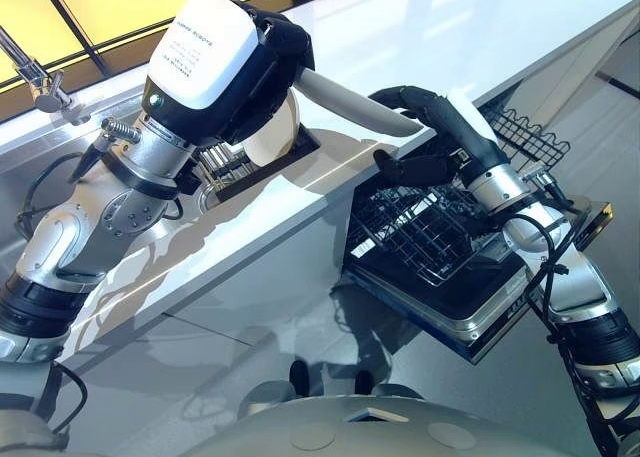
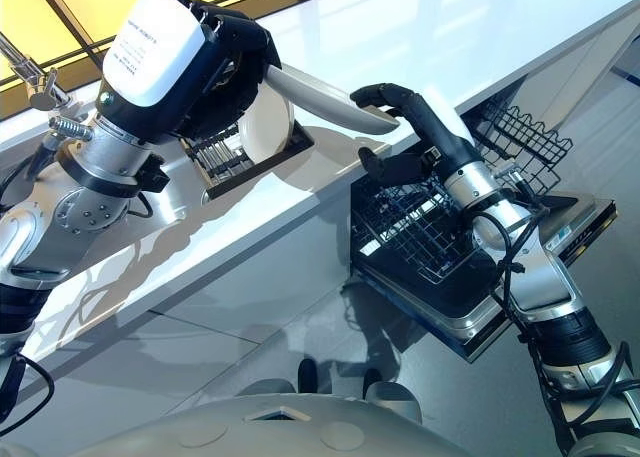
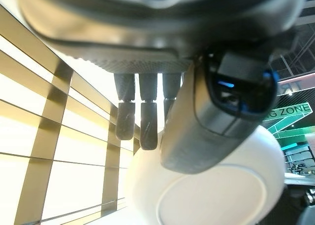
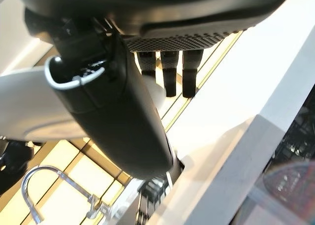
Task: Pick up plates and place into dishwasher.
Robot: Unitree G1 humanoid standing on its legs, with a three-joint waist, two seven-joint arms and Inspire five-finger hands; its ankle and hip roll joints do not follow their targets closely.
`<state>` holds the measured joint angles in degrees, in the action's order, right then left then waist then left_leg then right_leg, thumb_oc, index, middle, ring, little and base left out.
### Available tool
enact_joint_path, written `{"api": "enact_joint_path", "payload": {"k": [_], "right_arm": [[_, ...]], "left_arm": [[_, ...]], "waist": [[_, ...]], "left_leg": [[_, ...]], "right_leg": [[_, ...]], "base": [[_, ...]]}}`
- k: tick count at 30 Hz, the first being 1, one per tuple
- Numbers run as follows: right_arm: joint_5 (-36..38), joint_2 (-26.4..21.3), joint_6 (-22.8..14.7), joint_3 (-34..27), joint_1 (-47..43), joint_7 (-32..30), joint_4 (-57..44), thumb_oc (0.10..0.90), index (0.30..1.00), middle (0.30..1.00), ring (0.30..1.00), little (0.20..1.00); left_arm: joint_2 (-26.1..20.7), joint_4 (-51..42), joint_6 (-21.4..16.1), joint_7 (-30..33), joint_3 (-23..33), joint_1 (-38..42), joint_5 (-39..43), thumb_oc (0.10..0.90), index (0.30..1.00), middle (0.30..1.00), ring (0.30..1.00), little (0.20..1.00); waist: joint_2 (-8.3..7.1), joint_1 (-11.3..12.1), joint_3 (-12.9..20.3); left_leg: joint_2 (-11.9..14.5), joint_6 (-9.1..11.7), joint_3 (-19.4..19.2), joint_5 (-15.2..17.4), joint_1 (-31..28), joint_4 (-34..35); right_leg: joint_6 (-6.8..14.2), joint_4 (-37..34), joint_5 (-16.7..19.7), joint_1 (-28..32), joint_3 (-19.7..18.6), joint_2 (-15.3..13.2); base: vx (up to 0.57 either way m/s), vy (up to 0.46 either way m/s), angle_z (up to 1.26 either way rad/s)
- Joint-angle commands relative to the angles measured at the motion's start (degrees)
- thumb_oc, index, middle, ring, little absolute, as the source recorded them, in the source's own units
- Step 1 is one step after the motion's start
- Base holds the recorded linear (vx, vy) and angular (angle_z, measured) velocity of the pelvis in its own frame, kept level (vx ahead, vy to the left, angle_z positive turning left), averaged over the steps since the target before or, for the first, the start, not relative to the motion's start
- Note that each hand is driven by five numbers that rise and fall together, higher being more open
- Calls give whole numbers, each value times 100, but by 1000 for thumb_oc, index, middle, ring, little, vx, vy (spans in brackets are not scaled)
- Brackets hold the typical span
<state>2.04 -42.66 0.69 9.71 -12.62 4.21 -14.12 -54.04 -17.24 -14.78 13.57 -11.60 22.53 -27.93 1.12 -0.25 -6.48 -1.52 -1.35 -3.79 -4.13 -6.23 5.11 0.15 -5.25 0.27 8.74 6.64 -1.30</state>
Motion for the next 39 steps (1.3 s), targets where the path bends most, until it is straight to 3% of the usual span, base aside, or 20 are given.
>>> {"api": "enact_joint_path", "payload": {"k": [1,9,10,11,17,24,32,39], "right_arm": [[141,188,-1062,-219,-859,-184,-1018,100,300,300,300,200],[11,307,-1129,-360,-739,-547,-1024,100,300,300,300,200],[-3,321,-1129,-362,-735,-595,-1013,100,300,300,300,200],[4,346,-1135,-363,-721,-646,-998,100,300,300,300,200],[-132,432,-1201,-472,-642,-1077,-742,100,300,300,300,200],[-46,328,-1271,-961,-247,-1102,-518,100,300,300,300,200],[-4,242,-1339,-1294,0,-936,-432,100,300,300,300,200],[-153,158,-1212,-1444,38,-1430,84,100,300,300,300,200]], "left_arm": [[256,129,147,68,-76,659,342,100,300,300,300,200],[589,105,249,-658,-42,331,986,100,300,300,300,200],[623,116,298,-729,-43,296,1102,300,472,472,472,400],[676,136,348,-789,-38,244,1195,800,900,900,900,900],[840,367,512,-967,95,-16,1761,800,900,900,900,900],[713,590,588,-755,739,-470,1789,800,900,900,900,900],[561,866,568,-334,1412,-847,1751,800,900,900,900,900],[453,1465,533,328,1813,-960,2058,800,900,900,900,900]], "waist": [[-94,-34,515],[-81,22,486],[-80,30,482],[-79,39,476],[-77,94,454],[-79,108,455],[-69,114,447],[-51,90,452]], "left_leg": [[-40,127,-37,475,-153,-11],[-64,109,73,468,-171,-11],[-68,106,82,469,-173,-11],[-71,105,92,470,-178,-11],[-77,97,118,461,-192,-11],[-65,95,118,450,-201,-11],[-65,99,181,446,-215,-11],[-41,122,162,451,-223,-11]], "right_leg": [[458,162,85,-152,87,-11],[447,210,44,-130,105,-5],[448,211,43,-128,111,-6],[450,212,41,-124,121,-10],[449,214,28,-101,176,-22],[437,192,22,-75,201,-20],[404,184,9,-62,162,-2],[385,147,-7,-26,136,13]], "base": [[14,-3,3],[22,-7,8],[22,-10,8],[20,-10,8],[8,-6,2],[9,-5,2],[14,-6,1],[0,0,0]]}}
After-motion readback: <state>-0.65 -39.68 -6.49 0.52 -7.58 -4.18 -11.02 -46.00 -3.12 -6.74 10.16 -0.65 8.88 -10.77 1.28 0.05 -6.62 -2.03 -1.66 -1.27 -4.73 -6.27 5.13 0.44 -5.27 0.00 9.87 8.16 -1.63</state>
